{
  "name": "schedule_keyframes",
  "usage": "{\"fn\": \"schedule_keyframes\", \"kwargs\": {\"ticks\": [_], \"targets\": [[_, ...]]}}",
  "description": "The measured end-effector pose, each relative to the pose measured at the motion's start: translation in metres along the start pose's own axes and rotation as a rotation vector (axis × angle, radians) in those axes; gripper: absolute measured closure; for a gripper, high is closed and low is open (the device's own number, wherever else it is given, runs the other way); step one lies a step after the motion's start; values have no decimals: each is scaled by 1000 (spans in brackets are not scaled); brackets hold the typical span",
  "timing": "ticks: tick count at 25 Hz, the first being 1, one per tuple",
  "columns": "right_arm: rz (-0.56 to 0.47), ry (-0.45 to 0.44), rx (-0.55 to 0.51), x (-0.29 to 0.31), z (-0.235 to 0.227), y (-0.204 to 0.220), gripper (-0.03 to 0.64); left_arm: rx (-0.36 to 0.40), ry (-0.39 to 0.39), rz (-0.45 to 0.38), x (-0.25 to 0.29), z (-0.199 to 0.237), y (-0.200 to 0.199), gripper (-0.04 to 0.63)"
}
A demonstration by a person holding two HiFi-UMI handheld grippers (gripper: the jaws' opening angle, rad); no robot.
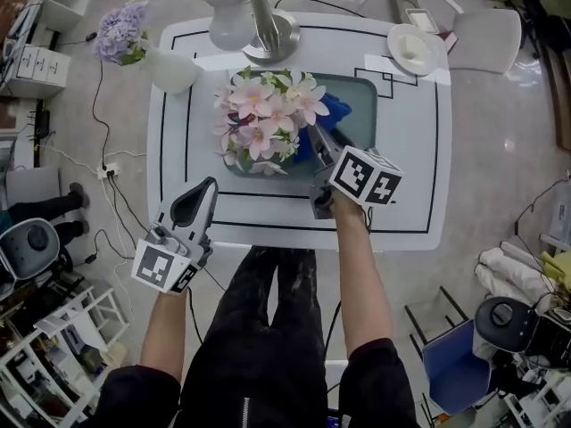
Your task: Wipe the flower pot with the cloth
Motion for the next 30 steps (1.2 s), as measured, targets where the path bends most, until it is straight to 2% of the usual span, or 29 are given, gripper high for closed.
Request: {"fn": "schedule_keyframes", "kwargs": {"ticks": [3,12,21,30], "targets": [[11,-50,35,11,-1,4,508,5,-5,12,1,0,2,589],[36,-139,3,23,1,8,508,5,-11,17,10,4,4,589],[107,-227,68,29,-5,12,508,26,-1,16,27,4,0,590],[141,-256,65,18,8,29,508,17,6,14,31,2,1,590]]}}
Point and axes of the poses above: the fingertips, and each gripper's own axes: x forward along the fingers, z to its left, y out of its underside, the point moved 3 cm from there along -x, backward along the fingers, and after that the axes turned 7 degrees about -x, right-handed, at the moved point
